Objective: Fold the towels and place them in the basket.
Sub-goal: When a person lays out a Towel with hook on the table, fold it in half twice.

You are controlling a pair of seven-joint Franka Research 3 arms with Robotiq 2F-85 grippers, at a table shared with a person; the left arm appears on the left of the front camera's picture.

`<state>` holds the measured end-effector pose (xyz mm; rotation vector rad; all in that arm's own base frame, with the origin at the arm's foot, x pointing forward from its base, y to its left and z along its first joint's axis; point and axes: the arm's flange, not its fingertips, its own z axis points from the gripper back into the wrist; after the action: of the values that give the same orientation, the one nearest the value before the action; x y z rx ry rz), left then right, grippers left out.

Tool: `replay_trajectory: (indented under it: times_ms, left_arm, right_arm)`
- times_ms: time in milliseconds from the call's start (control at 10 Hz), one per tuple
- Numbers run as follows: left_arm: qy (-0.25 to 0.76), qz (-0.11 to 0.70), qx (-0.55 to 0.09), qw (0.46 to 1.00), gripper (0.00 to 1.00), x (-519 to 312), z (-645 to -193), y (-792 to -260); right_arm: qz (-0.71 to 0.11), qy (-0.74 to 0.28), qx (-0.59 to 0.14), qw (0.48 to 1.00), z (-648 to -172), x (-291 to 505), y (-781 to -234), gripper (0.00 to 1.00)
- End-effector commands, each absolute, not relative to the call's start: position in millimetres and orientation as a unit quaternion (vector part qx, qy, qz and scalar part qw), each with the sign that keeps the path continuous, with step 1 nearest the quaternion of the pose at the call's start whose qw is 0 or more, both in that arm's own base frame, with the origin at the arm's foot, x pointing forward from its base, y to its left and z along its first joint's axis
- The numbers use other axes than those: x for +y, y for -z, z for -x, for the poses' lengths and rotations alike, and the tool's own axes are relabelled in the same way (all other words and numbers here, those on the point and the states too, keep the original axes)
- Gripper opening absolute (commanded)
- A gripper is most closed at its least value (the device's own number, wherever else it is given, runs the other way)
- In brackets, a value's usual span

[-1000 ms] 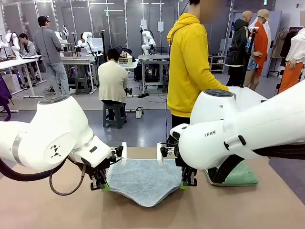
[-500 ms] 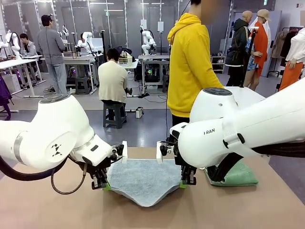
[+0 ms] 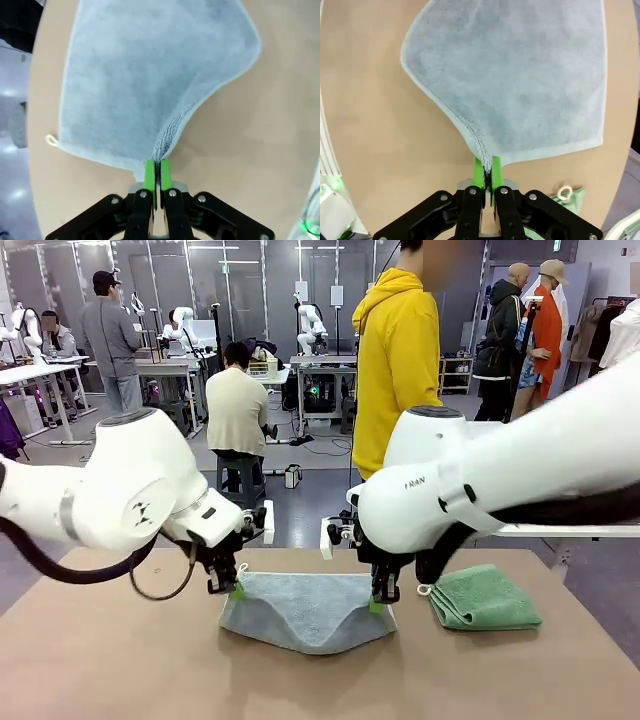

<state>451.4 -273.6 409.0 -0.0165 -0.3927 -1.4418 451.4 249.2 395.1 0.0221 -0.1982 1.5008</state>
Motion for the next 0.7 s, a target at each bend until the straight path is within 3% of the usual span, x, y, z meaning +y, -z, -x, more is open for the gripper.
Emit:
replay_trajectory:
  times_ms: [0, 600]
  left_arm:
    - [0.658, 0.000, -0.158, 0.736, 0.05, -287, -491, -399]
    - [0.595, -0.033, -0.159, 0.787, 0.05, -275, -557, -371]
  right_arm:
    - [-0.007, -0.661, -0.067, 0.747, -488, 260, -393, 0.07]
    - [0.015, -0.612, -0.086, 0.786, -560, 256, -358, 0.07]
